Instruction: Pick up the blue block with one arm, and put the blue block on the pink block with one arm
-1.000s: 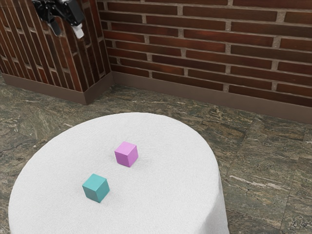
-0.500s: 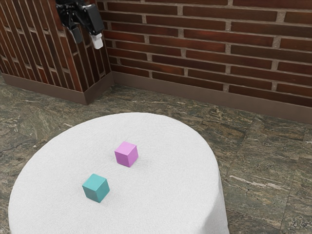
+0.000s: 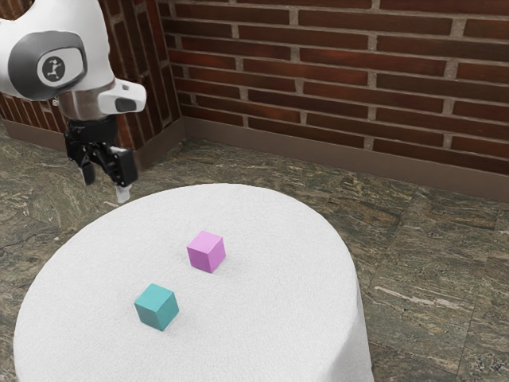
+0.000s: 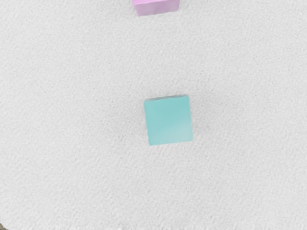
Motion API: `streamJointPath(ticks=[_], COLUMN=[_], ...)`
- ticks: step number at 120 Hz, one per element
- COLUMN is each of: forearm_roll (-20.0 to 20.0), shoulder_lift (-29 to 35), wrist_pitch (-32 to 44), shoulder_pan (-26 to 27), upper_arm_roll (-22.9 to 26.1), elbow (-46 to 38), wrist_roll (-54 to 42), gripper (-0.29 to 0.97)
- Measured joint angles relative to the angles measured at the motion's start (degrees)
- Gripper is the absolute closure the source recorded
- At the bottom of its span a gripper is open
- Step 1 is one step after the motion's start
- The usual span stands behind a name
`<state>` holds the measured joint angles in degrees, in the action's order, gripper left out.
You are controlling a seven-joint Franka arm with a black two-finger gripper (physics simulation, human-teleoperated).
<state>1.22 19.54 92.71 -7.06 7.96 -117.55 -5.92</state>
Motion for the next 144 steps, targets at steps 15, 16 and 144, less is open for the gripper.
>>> streamJointPath(ticks=[15, 16, 144], forearm_roll=[0.6, 0.6, 1.1], shoulder_lift=[4.6, 4.7, -7.9], wrist_pitch=[9.4, 10.0, 47.2], shoulder_pan=[-2.8, -2.7, 7.0], upper_arm_roll=[0.8, 0.8, -5.5], elbow=[-11.2, -11.6, -33.3], wrist_roll=[-0.1, -0.1, -0.2], gripper=[0.00, 0.00, 0.00])
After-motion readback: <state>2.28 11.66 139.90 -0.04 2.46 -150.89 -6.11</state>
